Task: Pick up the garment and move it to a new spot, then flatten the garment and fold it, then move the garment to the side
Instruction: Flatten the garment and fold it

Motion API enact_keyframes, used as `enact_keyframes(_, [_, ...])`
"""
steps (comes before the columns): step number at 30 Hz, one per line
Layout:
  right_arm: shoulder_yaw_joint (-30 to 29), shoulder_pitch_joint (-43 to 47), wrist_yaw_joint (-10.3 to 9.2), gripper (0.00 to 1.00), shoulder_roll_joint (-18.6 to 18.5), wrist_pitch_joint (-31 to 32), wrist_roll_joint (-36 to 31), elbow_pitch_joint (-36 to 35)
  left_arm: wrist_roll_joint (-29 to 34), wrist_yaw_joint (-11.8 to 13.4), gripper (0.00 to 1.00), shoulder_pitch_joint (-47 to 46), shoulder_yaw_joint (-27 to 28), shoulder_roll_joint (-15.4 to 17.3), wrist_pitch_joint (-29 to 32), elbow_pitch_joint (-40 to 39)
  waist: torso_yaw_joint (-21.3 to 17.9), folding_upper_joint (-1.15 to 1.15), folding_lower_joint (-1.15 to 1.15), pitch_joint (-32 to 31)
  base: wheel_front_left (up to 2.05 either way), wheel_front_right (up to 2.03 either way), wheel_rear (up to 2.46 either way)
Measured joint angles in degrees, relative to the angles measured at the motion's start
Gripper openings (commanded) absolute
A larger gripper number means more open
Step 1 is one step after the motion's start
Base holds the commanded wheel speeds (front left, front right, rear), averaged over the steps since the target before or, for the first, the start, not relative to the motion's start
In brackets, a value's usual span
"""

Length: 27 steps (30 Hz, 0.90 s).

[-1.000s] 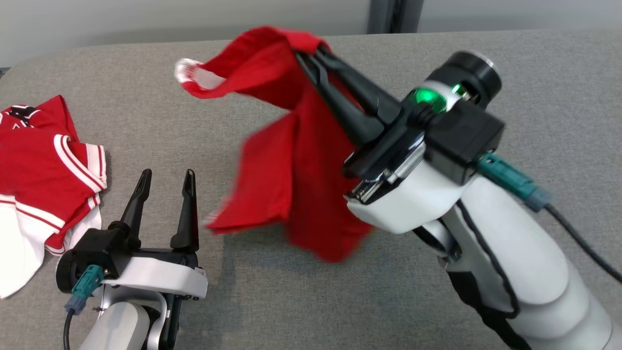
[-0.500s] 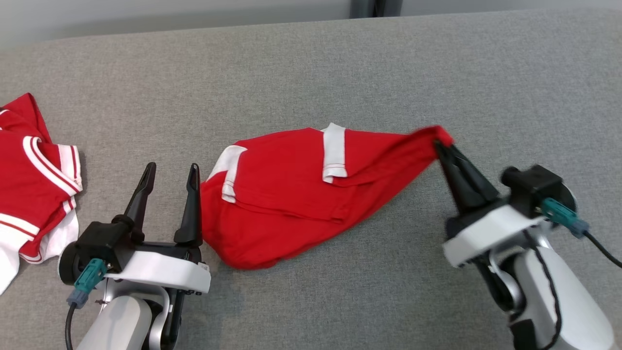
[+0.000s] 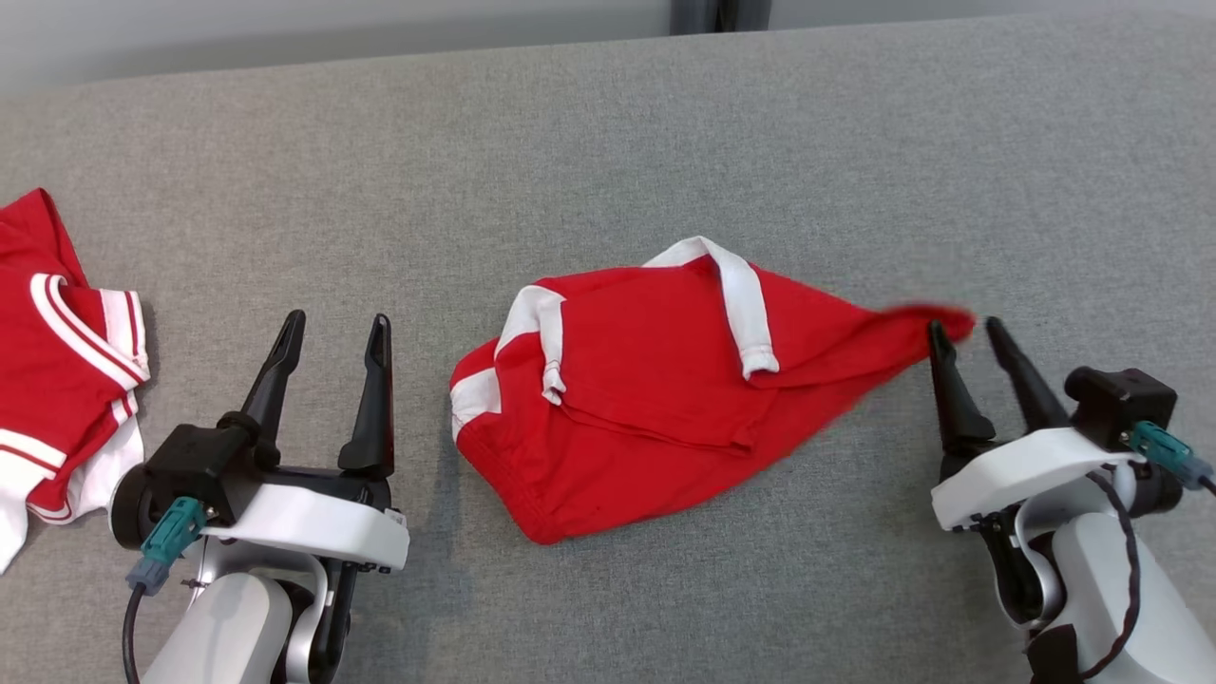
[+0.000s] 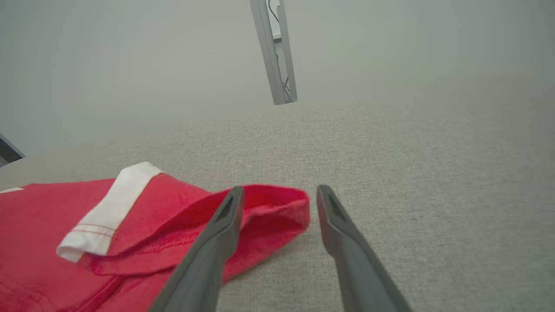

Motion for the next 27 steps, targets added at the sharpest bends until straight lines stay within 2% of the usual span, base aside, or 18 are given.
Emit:
enact_keyframes(5, [-4.4, 1.7, -0.01, 1.00, -1.3, -1.2, -2.0, -1.2, 0.0, 0.6, 1.00, 0.9, 0.0, 0.4, 0.2, 0.1, 0.0, 0.00, 0.00, -1.9, 0.00, 0.00, 0.00])
enact_keyframes(10, [-8.6, 3.7, -0.01, 1.00, -2.1, -1.2, -5.8, -7.1, -0.1, 1.5, 1.00, 2.6, 0.4, 0.8, 0.5, -0.2, -0.4, 0.00, 0.00, -4.5, 0.00, 0.00, 0.00])
enact_keyframes(18, [-7.1, 6.9, -0.01, 1.00, -0.8, 2.3, -8.8, -17.6, -0.2, 2.6, 1.00, 5.5, 0.5, 1.9, 1.0, -1.1, -1.3, 0.00, 0.00, -8.2, 0.00, 0.00, 0.00])
enact_keyframes(27, [-5.7, 16.5, -0.01, 1.00, 1.1, 8.0, -9.0, -26.9, -0.5, 3.8, 1.00, 8.7, 0.0, 2.3, 2.1, -2.8, -2.1, 0.00, 0.00, -11.7, 0.00, 0.00, 0.00])
